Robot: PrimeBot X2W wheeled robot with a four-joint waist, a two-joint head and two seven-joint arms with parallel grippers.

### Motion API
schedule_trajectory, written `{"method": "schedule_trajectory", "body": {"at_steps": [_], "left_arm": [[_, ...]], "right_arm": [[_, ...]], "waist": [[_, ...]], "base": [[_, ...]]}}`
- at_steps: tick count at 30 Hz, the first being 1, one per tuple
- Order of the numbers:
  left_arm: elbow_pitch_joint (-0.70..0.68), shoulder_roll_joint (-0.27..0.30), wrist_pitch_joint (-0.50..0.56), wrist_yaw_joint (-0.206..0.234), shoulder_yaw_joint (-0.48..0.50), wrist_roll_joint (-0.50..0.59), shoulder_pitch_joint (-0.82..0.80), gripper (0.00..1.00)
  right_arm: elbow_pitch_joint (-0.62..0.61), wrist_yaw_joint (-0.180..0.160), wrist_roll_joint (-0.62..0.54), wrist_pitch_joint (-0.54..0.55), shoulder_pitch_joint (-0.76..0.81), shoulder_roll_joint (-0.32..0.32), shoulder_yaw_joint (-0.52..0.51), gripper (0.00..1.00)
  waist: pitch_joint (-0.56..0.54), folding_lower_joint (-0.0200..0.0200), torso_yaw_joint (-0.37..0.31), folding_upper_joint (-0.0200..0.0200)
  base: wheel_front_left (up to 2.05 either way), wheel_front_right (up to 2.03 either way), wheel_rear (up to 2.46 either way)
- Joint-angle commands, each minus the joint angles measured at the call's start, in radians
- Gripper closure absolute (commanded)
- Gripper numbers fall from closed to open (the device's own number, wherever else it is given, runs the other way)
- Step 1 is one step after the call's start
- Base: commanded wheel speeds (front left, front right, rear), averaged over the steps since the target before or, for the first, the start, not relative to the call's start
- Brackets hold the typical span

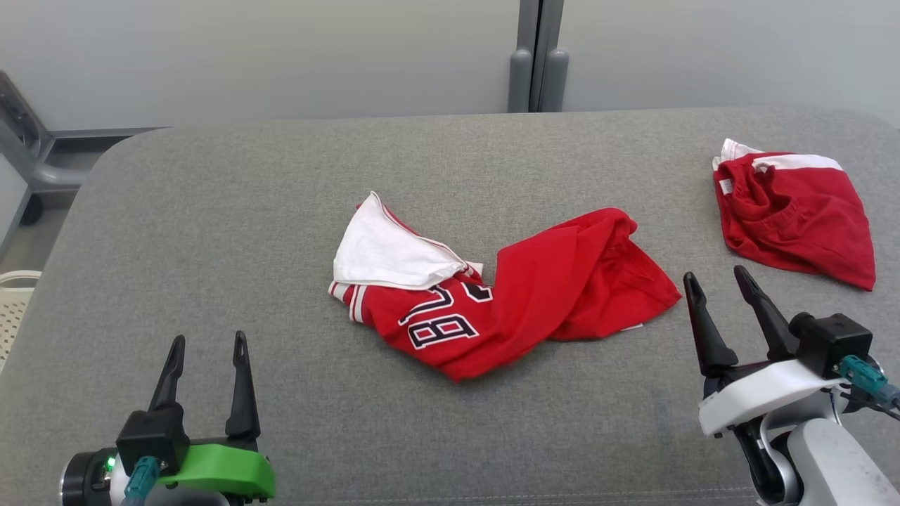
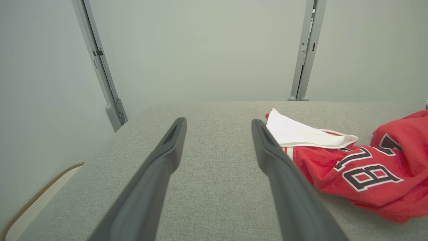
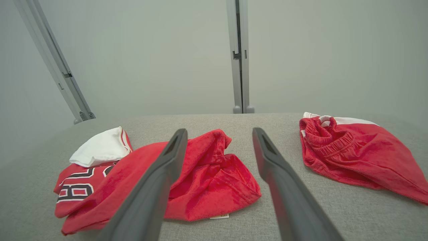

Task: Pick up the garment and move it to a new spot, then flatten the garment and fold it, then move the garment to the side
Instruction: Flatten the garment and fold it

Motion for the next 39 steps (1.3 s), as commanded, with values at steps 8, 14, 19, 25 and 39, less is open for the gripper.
{"method": "schedule_trajectory", "body": {"at_steps": [8, 14, 19, 25, 39], "left_arm": [[0.075, 0.022, -0.002, 0.008, 0.022, 0.010, 0.015, 0.00], [0.100, 0.017, -0.002, -0.038, -0.001, -0.010, -0.016, 0.00], [0.186, 0.032, -0.002, -0.072, -0.036, -0.012, -0.071, 0.00], [0.301, 0.049, -0.002, -0.091, -0.076, -0.023, -0.156, 0.00], [0.545, 0.110, -0.002, -0.100, -0.180, -0.124, -0.344, 0.00]], "right_arm": [[-0.001, 0.000, -0.030, -0.003, 0.016, 0.016, 0.001, 0.00], [0.009, 0.000, -0.032, -0.003, 0.003, 0.018, 0.022, 0.00], [0.020, 0.000, -0.019, -0.003, -0.015, 0.008, 0.037, 0.00], [0.026, 0.000, -0.011, -0.002, -0.038, 0.005, 0.053, 0.00], [0.028, 0.000, -0.008, -0.003, -0.082, 0.007, 0.048, 0.00]], "waist": [[-0.007, 0.0000, -0.018, 0.0000], [-0.004, 0.0000, -0.042, 0.0000], [0.010, 0.0000, -0.079, 0.0000], [0.040, 0.0000, -0.133, 0.0000], [0.137, 0.0000, -0.233, 0.0000]], "base": [[0.00, 0.00, 0.00], [0.00, 0.00, 0.00], [0.00, 0.00, 0.00], [0.00, 0.00, 0.00], [0.00, 0.00, 0.00]]}}
